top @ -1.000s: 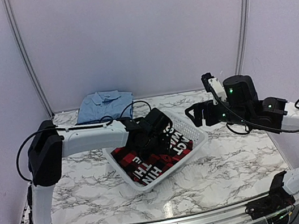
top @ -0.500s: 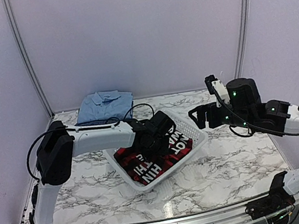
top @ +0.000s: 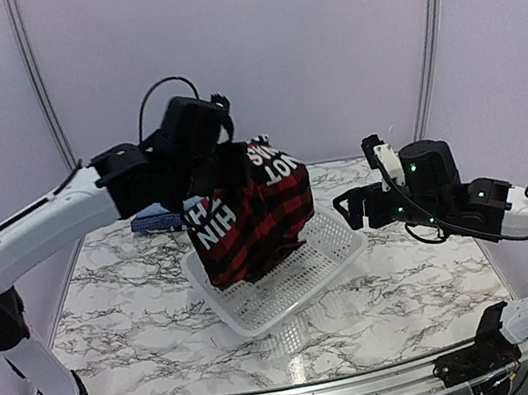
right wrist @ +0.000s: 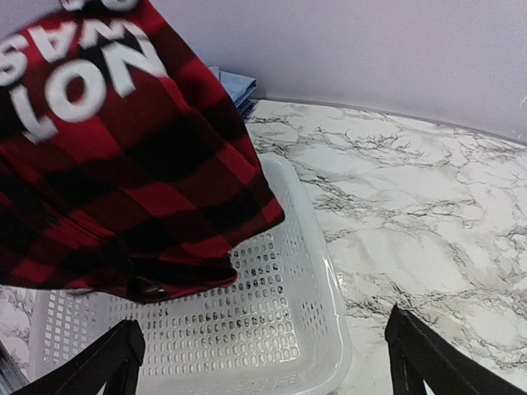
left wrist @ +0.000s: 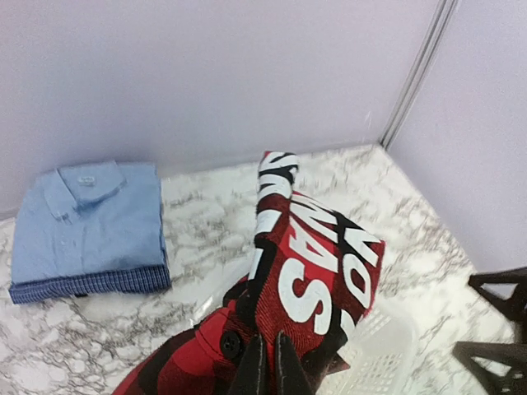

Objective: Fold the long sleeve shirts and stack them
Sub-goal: Pick up the square-folded shirt from the center of the board, then move the bin to the corner of the board.

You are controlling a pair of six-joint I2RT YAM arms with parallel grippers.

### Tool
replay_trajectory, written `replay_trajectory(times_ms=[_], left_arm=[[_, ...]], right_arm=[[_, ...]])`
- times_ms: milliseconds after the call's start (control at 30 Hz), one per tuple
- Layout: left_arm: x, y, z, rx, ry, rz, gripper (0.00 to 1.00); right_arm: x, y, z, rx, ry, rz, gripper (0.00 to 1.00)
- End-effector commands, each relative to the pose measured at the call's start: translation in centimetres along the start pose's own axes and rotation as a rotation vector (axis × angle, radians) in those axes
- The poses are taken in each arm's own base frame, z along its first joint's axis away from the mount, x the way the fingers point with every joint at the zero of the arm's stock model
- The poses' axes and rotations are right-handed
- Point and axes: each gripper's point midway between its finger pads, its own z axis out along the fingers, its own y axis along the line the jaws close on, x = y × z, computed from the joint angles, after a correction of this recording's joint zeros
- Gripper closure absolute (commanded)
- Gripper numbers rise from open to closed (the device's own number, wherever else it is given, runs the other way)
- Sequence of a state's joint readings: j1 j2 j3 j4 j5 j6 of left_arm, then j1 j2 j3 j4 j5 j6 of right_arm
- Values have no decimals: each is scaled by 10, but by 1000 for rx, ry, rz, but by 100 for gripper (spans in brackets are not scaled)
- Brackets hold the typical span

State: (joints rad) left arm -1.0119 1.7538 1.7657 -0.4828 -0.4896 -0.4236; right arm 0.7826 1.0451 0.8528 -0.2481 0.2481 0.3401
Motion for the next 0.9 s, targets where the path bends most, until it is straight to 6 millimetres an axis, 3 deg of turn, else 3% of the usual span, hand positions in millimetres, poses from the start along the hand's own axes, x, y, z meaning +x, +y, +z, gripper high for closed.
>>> replay_trajectory(times_ms=[0, 67, 167, 367, 500, 600, 667, 867], left_arm=[[-80, 32, -80, -14, -272, -58, 100], [-99, 45, -111, -12, -348, -81, 100], [-112, 73, -145, -68, -418, -124, 100], [-117, 141, -214, -218, -546, -246, 100], [-106, 176, -243, -305, -587, -296, 100], [-88, 192, -245, -341, -576, -318, 100], [-72, 197, -236, -348, -542, -325, 100], [-9, 207, -179, -342, -387, -356, 100]], right_arm=[[1, 3, 2, -7, -2, 1, 1], [3, 5, 6, -15, 3, 2, 2], [5, 12, 15, -38, 22, 5, 1], [16, 31, 44, -98, 82, 10, 1], [22, 47, 68, -144, 129, 11, 2], [29, 59, 92, -167, 169, 12, 2], [32, 64, 108, -169, 198, 20, 1], [41, 66, 159, -170, 286, 83, 2]])
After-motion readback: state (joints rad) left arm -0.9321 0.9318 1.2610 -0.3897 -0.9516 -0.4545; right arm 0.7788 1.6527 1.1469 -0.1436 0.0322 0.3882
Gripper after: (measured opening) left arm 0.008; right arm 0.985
